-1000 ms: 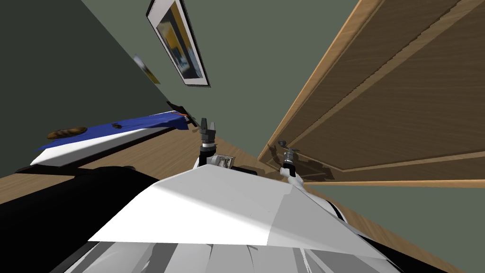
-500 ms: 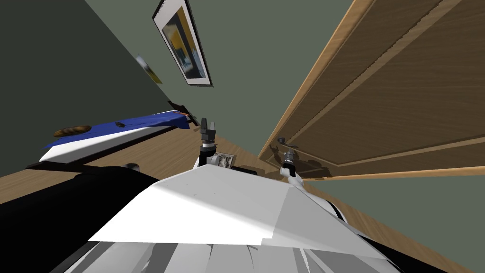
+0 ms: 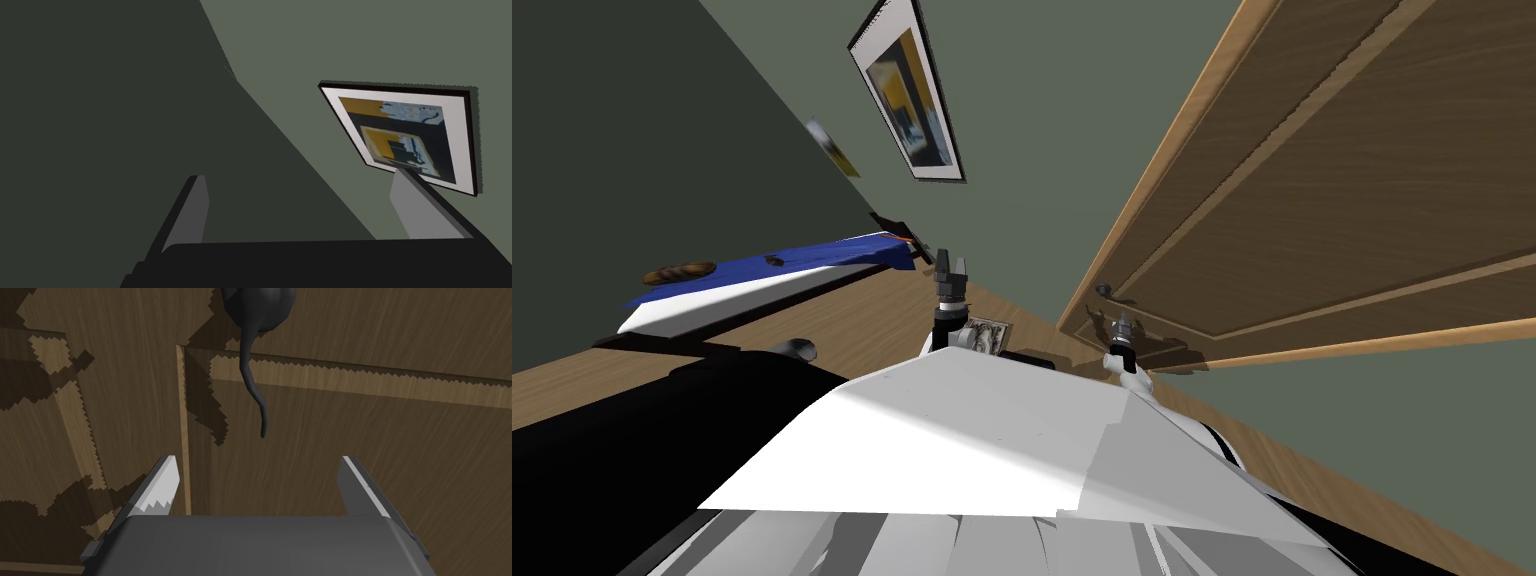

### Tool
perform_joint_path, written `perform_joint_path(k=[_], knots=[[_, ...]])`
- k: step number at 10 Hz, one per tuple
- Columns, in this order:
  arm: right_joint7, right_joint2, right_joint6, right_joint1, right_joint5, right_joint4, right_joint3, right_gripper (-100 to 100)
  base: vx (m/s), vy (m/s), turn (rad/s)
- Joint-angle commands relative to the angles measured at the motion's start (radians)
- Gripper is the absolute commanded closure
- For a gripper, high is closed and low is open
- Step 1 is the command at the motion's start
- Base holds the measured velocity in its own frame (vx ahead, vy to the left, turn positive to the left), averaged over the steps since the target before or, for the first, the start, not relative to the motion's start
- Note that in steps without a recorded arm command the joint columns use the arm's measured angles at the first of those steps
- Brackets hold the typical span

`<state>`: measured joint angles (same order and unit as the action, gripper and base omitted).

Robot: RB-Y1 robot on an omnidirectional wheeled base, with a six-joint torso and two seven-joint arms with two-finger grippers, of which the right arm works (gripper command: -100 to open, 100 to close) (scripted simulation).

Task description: Pull the door open

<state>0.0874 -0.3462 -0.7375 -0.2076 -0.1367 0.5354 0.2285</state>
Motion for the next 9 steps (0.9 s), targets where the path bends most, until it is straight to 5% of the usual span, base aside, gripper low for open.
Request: perform_joint_path(k=[1, 9], knots=[[0.0, 0.0, 0.0, 0.0, 0.0, 0.0, 0.0, -100, -0.127, 0.001, 0.001], [0.0, 0.0, 0.0, 0.0, 0.0, 0.0, 0.0, -100, -0.129, 0.0, 0.0]])
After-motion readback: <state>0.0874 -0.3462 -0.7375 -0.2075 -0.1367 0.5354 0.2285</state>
